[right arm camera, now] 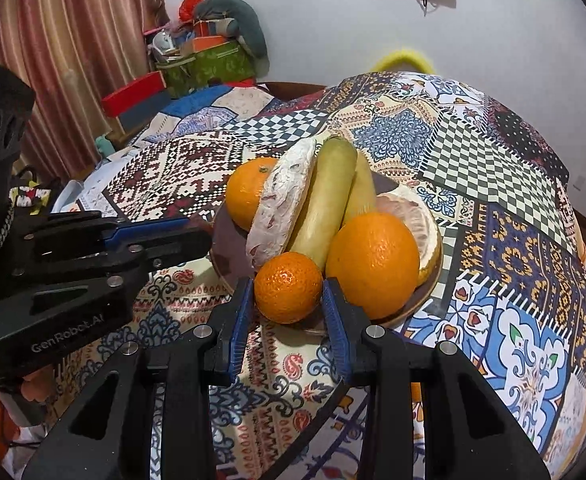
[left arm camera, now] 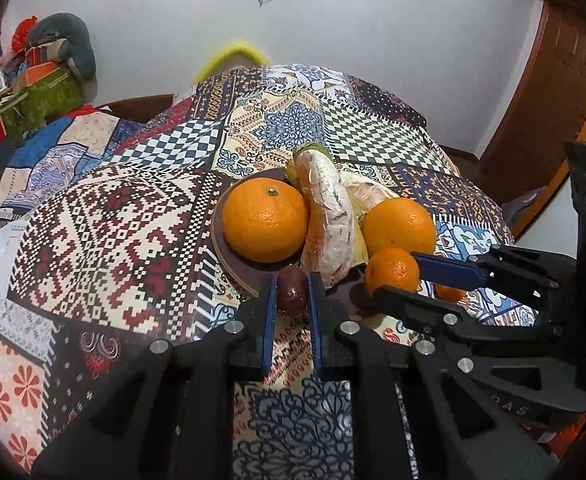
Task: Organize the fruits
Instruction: 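Place the date and the tangerine on the plate with both tools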
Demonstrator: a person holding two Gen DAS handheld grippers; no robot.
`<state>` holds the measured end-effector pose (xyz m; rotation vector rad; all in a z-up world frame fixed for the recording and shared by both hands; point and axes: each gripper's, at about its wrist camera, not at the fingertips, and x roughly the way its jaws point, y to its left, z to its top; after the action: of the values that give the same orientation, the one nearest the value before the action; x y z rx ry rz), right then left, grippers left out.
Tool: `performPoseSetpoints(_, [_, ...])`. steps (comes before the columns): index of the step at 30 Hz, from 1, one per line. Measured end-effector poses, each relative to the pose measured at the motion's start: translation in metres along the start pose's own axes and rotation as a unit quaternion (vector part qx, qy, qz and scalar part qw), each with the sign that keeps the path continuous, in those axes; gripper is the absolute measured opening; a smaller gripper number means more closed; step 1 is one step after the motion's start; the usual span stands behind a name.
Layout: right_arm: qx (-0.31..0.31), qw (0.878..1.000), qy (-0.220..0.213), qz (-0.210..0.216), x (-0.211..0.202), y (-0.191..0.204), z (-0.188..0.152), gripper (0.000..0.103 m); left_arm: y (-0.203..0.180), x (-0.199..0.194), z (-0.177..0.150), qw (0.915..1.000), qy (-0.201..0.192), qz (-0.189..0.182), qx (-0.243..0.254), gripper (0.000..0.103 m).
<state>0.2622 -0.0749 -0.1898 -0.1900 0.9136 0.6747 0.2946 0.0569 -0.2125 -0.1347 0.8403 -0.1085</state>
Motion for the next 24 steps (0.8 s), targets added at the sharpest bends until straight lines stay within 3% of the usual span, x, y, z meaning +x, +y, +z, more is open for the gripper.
performPoseSetpoints(17, [0.003,1.0,0.015,-0.002,0.011,0.0,-0.001,0.033,0.008,0.018,0.006,0.9999,0.012,-0.005,-0.002,0.014])
performPoseSetpoints(22, [0.006,1.0,0.009,0.004,0.004,0.001,-0.001,0.037,0.008,0.013,0.008,0.9999,0.009,0.005,-0.006,0.028])
performPoseSetpoints(24, [0.006,1.0,0.002,0.006,-0.003,0.002,-0.001,0.037,0.007,0.006,0.01,0.9999,0.003,0.011,-0.005,0.028])
